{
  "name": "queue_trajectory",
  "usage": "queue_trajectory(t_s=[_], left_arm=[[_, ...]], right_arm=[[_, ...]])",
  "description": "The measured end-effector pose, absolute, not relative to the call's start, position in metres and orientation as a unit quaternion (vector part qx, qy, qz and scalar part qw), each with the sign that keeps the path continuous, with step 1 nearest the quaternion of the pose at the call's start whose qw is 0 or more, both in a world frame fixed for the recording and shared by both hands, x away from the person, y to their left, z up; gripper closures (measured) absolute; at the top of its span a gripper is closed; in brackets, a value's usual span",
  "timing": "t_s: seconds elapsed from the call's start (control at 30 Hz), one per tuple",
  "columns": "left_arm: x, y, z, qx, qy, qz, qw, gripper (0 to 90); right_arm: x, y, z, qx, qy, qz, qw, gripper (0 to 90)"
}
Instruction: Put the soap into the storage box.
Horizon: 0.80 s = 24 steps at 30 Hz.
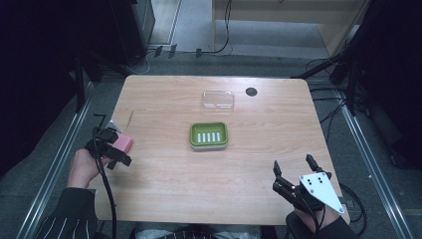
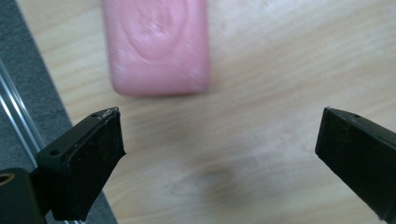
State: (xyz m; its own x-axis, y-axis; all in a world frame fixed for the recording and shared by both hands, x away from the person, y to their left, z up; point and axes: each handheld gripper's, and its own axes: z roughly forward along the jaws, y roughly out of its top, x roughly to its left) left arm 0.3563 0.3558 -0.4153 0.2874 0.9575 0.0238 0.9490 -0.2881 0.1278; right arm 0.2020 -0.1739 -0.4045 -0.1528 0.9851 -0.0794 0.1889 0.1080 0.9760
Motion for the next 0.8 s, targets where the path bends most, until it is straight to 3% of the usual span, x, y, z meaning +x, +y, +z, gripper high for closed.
queue_trajectory(t_s=[0.8], left_arm=[[0.407,0.363,-0.439,0.792,0.609,0.031,0.032,0.9]], right_arm=[[0.203,-0.172,-0.405,0.485,0.607,0.457,0.433,12.7]])
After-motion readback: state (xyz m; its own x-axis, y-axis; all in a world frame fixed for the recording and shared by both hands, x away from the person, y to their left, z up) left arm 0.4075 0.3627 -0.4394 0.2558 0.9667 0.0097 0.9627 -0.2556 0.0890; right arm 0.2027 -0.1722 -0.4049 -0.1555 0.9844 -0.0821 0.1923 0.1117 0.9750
